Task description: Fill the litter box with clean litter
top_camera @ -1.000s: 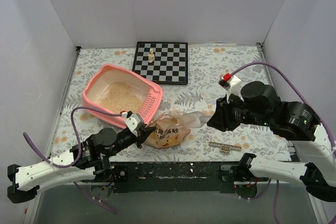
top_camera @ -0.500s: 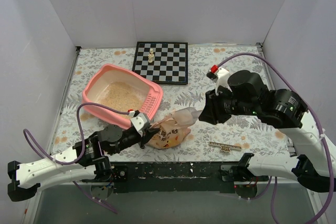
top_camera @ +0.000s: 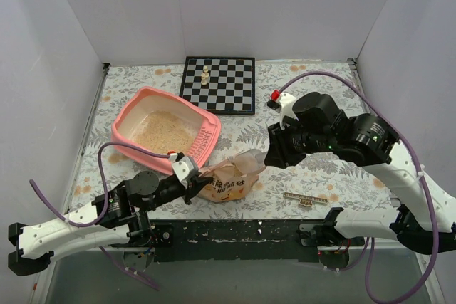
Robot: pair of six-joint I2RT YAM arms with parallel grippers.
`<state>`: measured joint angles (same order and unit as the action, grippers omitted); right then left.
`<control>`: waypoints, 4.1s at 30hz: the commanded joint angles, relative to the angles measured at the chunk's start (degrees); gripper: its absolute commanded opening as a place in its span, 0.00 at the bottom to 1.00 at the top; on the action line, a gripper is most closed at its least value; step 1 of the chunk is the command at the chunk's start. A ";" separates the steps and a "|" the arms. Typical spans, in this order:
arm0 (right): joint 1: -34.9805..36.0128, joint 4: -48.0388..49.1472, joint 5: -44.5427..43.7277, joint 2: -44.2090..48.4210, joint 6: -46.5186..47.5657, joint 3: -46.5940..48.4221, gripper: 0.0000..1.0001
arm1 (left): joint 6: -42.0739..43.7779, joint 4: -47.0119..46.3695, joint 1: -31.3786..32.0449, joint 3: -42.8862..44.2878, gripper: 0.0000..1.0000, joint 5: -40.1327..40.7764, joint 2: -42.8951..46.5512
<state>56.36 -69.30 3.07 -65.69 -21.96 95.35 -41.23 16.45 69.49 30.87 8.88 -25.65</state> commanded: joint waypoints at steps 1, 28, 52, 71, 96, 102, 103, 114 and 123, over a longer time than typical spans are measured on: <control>0.07 1.62 1.58 -0.66 1.83 -2.27 0.01 | 0.63 -4.14 0.03 2.53 0.00 -2.91 1.39; -21.11 63.53 52.46 -10.33 -8.08 -59.64 0.01 | 1.07 -7.04 0.03 -1.43 0.00 -5.81 2.62; -22.51 106.55 54.58 2.49 -32.53 -75.22 0.01 | 1.68 -8.10 0.03 -2.13 0.00 -5.02 -1.68; -33.41 102.18 55.38 24.72 -41.85 -87.70 0.01 | 1.42 -12.22 0.03 -2.13 0.00 -7.48 -6.52; -38.60 62.99 43.25 56.45 -46.51 -85.25 0.01 | 1.42 -18.12 0.03 -4.59 0.00 -5.46 -10.30; -38.60 58.32 40.53 62.61 -50.38 -84.19 0.01 | 1.24 -18.47 0.03 -4.59 0.00 -5.98 -10.39; -38.60 57.18 40.09 63.31 -50.29 -83.75 0.01 | 1.24 -18.29 0.03 -4.59 0.00 -6.07 -10.47; -38.52 44.52 35.43 73.94 -52.48 -79.01 0.01 | 1.15 -18.38 0.03 -4.59 0.00 -5.90 -10.12; -38.52 36.08 33.49 76.94 -51.61 -72.60 0.01 | 1.42 -18.73 0.03 -4.77 0.00 -3.88 -9.86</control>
<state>18.06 -30.30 38.50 -0.69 -74.19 16.86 -39.86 0.82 69.49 26.68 3.68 -36.18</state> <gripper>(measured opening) 0.344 0.020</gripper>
